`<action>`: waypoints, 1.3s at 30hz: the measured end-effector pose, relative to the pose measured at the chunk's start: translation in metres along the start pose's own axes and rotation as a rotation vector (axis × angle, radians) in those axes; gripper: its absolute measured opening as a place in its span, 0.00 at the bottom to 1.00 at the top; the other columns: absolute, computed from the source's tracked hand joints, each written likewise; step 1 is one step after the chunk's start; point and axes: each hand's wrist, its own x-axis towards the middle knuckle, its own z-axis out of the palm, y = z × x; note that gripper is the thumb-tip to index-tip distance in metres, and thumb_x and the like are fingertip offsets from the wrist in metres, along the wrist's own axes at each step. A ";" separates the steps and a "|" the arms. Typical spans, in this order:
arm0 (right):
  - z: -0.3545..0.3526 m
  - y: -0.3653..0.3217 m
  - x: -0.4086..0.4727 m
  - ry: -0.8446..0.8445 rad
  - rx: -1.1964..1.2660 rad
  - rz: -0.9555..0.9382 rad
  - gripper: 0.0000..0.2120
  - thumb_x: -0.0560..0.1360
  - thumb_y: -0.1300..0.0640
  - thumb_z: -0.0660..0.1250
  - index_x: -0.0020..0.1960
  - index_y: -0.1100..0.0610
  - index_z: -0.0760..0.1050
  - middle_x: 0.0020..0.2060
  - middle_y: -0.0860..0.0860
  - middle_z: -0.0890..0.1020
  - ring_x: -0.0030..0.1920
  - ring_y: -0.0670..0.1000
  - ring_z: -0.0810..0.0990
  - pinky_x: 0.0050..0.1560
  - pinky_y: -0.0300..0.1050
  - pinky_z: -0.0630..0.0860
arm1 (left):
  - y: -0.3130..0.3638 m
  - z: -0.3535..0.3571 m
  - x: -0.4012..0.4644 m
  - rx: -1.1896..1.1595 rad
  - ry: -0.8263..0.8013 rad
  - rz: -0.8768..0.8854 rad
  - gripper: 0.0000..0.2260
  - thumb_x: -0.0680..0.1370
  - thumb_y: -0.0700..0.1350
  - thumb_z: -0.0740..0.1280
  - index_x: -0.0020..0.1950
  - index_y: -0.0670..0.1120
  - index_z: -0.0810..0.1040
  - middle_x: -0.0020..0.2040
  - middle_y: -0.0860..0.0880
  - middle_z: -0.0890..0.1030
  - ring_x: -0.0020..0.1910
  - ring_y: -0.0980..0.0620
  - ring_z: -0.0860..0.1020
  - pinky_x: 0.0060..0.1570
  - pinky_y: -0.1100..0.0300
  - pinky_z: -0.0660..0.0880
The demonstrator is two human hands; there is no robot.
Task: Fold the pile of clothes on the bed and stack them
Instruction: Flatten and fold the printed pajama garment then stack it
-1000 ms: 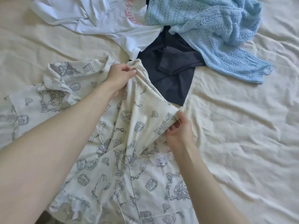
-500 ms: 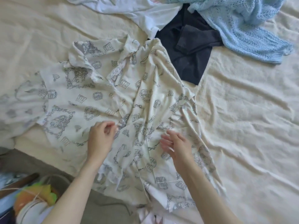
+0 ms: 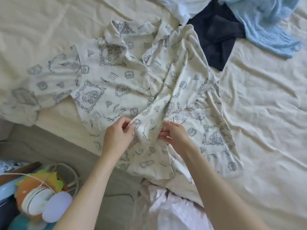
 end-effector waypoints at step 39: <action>0.011 0.072 -0.021 0.039 0.145 -0.067 0.10 0.79 0.54 0.63 0.49 0.62 0.72 0.43 0.55 0.81 0.45 0.51 0.81 0.52 0.45 0.79 | -0.051 -0.049 -0.010 -0.366 -0.392 -0.404 0.08 0.80 0.45 0.62 0.48 0.43 0.80 0.39 0.40 0.77 0.31 0.47 0.73 0.48 0.52 0.73</action>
